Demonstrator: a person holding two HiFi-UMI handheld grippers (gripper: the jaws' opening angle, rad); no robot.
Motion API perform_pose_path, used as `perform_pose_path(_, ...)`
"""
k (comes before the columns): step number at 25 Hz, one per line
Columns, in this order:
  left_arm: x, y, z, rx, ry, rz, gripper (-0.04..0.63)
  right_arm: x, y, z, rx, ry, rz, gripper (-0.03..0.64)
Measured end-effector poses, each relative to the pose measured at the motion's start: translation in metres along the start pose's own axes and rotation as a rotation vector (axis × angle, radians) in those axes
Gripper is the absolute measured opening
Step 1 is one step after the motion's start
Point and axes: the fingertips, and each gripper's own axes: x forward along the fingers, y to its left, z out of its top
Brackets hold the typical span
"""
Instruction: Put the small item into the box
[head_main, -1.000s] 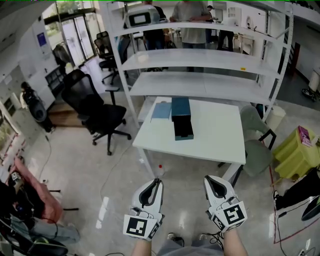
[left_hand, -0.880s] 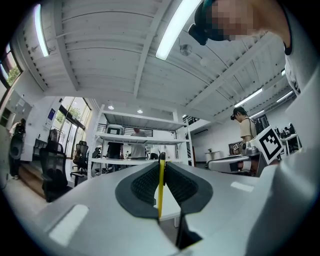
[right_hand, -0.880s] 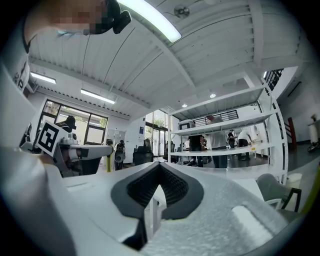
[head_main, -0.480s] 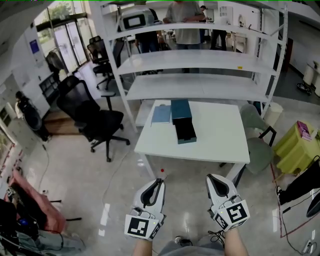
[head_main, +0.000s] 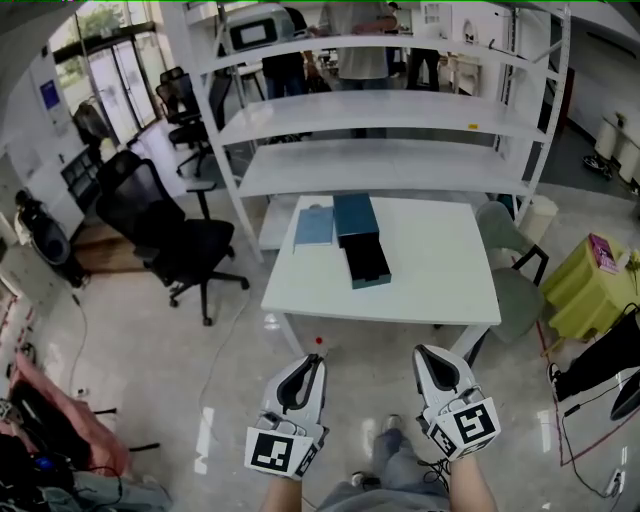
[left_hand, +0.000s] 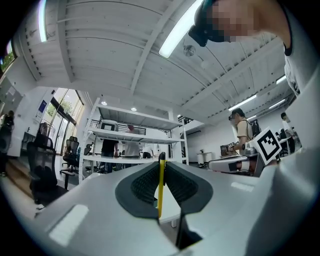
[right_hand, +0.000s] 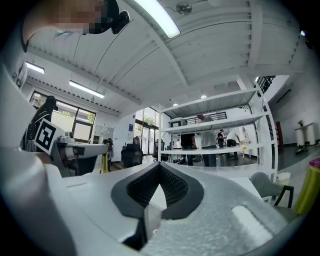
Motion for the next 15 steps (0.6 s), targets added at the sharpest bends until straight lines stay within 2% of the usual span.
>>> perform_pose_path(15, 0.103, 0.040, 0.007, 0.030, -0.028, 0.068, 0.060, 0.109, -0.070, 0.021, 0.002, -0.044, 0.115, 0.003)
